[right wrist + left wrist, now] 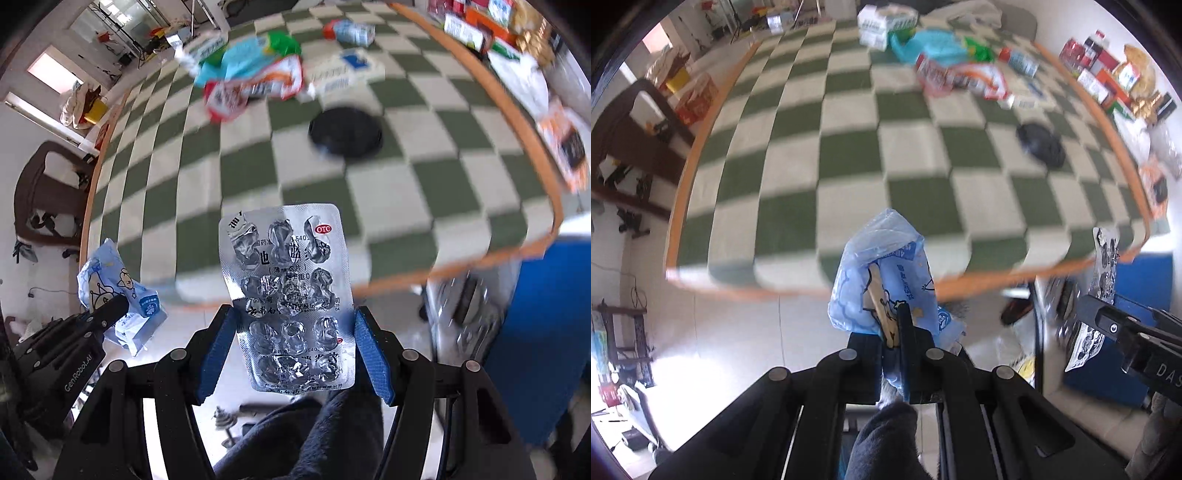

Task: Collect trash
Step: 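Carry the bag and blister pack over the white trash bin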

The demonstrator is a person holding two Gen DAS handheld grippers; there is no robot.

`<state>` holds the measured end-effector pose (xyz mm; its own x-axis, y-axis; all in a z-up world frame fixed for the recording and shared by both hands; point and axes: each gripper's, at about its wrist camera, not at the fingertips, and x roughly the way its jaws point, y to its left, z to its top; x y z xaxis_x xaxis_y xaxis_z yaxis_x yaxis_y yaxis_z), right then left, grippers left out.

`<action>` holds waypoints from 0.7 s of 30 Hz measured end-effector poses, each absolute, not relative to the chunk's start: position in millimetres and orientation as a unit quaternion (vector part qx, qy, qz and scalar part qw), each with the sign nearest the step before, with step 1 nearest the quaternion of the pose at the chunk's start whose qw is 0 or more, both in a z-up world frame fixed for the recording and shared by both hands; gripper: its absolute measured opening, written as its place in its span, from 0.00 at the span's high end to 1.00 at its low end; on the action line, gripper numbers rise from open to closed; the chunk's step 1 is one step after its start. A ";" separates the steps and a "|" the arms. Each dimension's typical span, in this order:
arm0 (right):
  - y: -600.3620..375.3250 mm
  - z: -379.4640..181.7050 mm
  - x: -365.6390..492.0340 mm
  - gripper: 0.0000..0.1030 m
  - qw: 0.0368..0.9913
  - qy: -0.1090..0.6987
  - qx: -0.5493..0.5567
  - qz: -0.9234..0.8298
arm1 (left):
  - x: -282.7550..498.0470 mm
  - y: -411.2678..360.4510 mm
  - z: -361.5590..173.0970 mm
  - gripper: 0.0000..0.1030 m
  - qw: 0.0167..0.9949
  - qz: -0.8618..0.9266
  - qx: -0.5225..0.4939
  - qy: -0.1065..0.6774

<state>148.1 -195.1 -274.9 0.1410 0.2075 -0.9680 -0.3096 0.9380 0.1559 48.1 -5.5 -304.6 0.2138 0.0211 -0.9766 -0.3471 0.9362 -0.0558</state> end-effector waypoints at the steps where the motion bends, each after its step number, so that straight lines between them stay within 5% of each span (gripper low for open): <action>1: -195.9 -283.0 135.6 0.35 0.749 0.638 -0.040 0.171 | 40.0 -5.7 -310.6 0.96 0.763 0.120 -0.134 0.620; 11: -210.9 -401.6 57.7 0.35 0.691 0.703 -0.044 0.160 | 2.9 -18.5 -442.7 0.96 0.701 0.126 -0.171 0.681; 21: -234.9 -592.8 73.4 0.35 0.646 0.750 -0.014 0.142 | 20.7 -20.8 -612.3 0.95 0.653 0.120 -0.242 0.708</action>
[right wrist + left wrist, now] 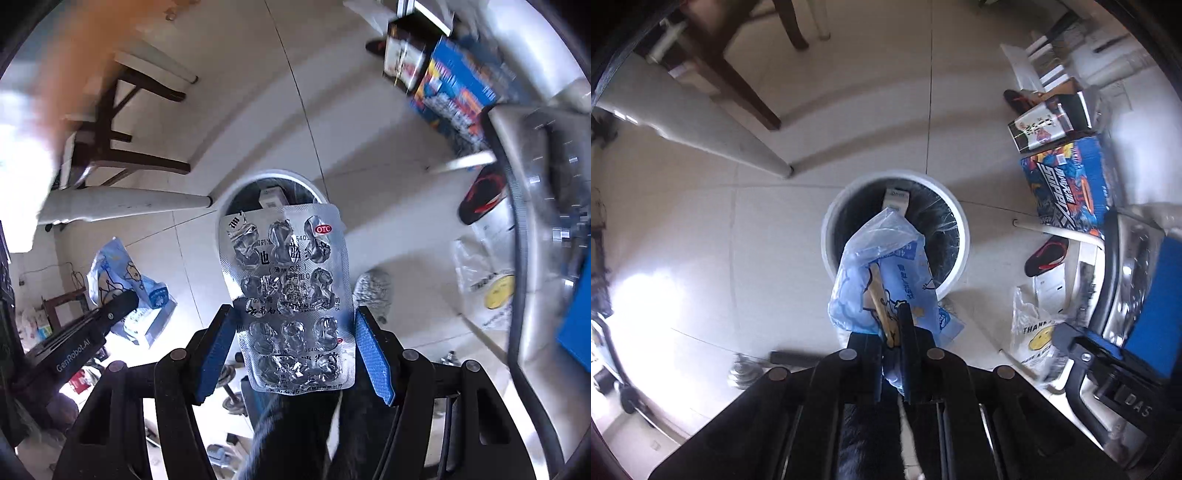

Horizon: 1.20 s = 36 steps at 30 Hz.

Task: Collect trash
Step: 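Carry the bag and blister pack over the white trash bin, then open both tools to drop the bag and blister pack into the bin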

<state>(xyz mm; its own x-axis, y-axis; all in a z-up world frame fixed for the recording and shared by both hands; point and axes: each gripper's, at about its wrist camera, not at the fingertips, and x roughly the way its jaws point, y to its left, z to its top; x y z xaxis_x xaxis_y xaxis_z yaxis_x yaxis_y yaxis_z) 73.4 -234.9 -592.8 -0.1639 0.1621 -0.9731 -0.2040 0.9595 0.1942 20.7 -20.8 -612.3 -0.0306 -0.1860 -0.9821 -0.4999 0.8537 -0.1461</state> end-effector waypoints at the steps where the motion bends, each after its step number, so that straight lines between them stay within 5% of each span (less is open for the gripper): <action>1: -233.7 -609.8 77.2 0.35 0.643 0.753 -0.009 0.142 | 24.0 -20.1 -628.4 0.94 0.650 0.120 -0.246 0.709; 8: -219.7 -724.0 97.2 0.35 0.626 0.764 0.020 0.157 | 34.4 -3.7 -689.8 0.78 0.642 0.115 -0.270 0.709; 12: -208.1 -765.2 102.8 0.34 0.618 0.767 0.026 0.170 | 28.6 13.8 -701.7 0.25 0.642 0.139 -0.281 0.699; 14: -199.1 -783.0 101.8 0.25 0.612 0.770 0.024 0.179 | 23.0 21.5 -702.1 0.15 0.650 0.159 -0.269 0.693; 16: -192.3 -791.8 99.8 0.04 0.614 0.768 0.012 0.185 | 15.1 28.3 -701.9 0.00 0.652 0.173 -0.262 0.690; 36: -181.7 -724.1 70.5 0.00 0.667 0.721 -0.145 0.122 | -23.8 9.0 -651.4 0.00 0.659 0.195 -0.168 0.707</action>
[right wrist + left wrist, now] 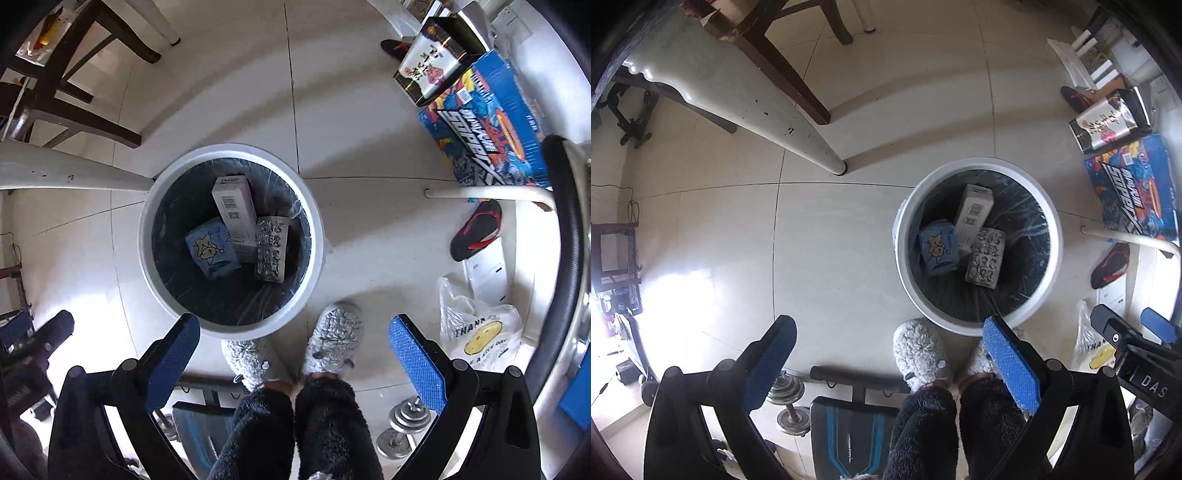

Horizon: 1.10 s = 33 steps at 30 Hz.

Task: Collect trash
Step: 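Open both tools to drop the bag and blister pack into the bin, then grasp the black round lid with the right tool while the left grasps the red snack wrapper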

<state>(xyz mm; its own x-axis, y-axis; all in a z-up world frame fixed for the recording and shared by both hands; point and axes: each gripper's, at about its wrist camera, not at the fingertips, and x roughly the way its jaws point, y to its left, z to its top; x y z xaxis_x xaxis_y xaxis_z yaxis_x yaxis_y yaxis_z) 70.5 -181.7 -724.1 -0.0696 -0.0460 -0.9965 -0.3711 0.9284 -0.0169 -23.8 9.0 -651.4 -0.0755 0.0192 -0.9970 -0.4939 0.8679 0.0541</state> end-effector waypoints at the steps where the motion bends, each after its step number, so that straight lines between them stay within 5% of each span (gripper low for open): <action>1: -181.8 -717.7 68.6 0.00 0.667 0.721 -0.142 0.123 | -25.1 8.7 -646.0 0.00 0.659 0.195 -0.168 0.707; 33: -181.1 -395.8 12.9 0.00 0.693 0.692 -0.120 0.161 | -69.8 -0.3 -365.4 0.00 0.710 0.185 -0.176 0.657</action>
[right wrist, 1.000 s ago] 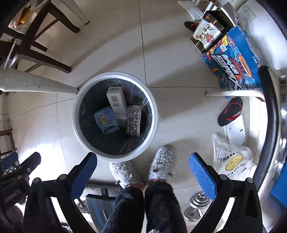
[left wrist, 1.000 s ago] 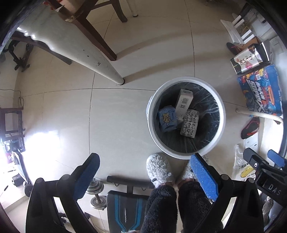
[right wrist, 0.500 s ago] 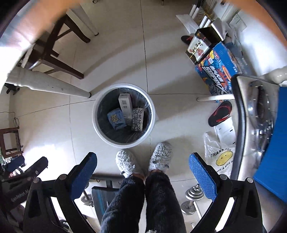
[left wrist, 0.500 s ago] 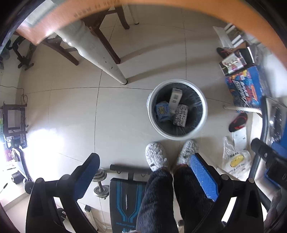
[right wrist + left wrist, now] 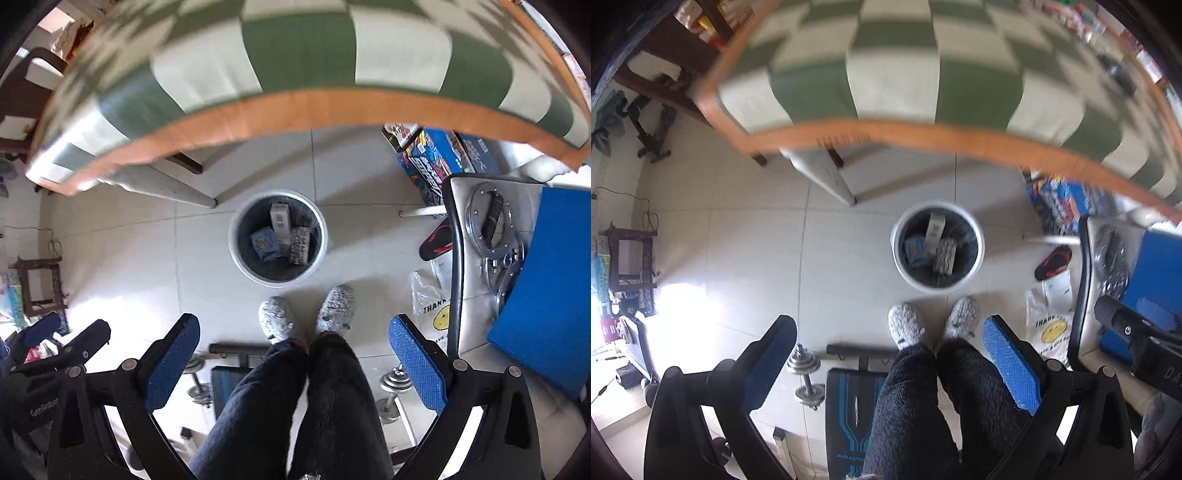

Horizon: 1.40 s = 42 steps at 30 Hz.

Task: Collect trash
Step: 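Grasp the black round lid with the right tool while the left grasps the red snack wrapper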

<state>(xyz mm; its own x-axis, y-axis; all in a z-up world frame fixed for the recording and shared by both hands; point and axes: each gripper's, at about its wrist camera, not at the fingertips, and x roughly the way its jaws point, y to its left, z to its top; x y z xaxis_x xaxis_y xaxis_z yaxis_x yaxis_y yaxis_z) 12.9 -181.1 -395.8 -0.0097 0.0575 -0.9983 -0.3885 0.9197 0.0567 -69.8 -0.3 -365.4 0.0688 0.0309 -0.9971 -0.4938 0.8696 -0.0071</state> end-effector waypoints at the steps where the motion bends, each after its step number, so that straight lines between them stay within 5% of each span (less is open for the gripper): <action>1: -180.0 -384.4 15.0 0.00 0.696 0.690 -0.113 0.163 | -64.9 1.4 -352.9 0.00 0.716 0.190 -0.170 0.650; 14: -183.2 -254.1 168.9 0.00 0.751 0.645 -0.035 0.135 | 98.8 23.6 -267.7 0.00 0.773 0.240 -0.095 0.580; 22: -175.3 -312.4 332.9 0.00 0.734 0.670 -0.056 0.100 | 205.1 27.3 -293.7 0.00 0.741 0.249 -0.092 0.617; 29: -159.4 -372.3 389.7 0.00 0.696 0.707 -0.068 0.105 | 270.7 45.0 -318.2 0.00 0.721 0.243 -0.132 0.635; 31: -150.9 -370.0 392.7 0.12 0.716 0.683 -0.097 0.107 | 285.4 48.8 -322.7 0.00 0.721 0.238 -0.146 0.634; 35: -149.7 -363.2 403.2 0.18 0.728 0.671 -0.085 0.114 | 324.3 56.6 -332.3 0.01 0.732 0.207 -0.179 0.624; 38: -154.3 -361.3 417.3 0.18 0.728 0.673 -0.071 0.113 | 354.4 57.6 -343.6 0.15 0.740 0.179 -0.189 0.621; 42: -161.6 -358.1 441.5 0.18 0.728 0.674 -0.060 0.109 | 372.6 56.0 -347.3 0.64 0.752 0.136 -0.224 0.604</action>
<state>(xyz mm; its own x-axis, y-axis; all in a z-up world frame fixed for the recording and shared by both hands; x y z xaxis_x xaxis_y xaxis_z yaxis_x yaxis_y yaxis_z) 441.5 -161.6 -358.1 0.0671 0.0781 -0.9947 -0.2398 0.9690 0.0600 372.6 56.0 -347.3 0.2329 -0.0658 -0.9703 -0.4765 0.8620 -0.1729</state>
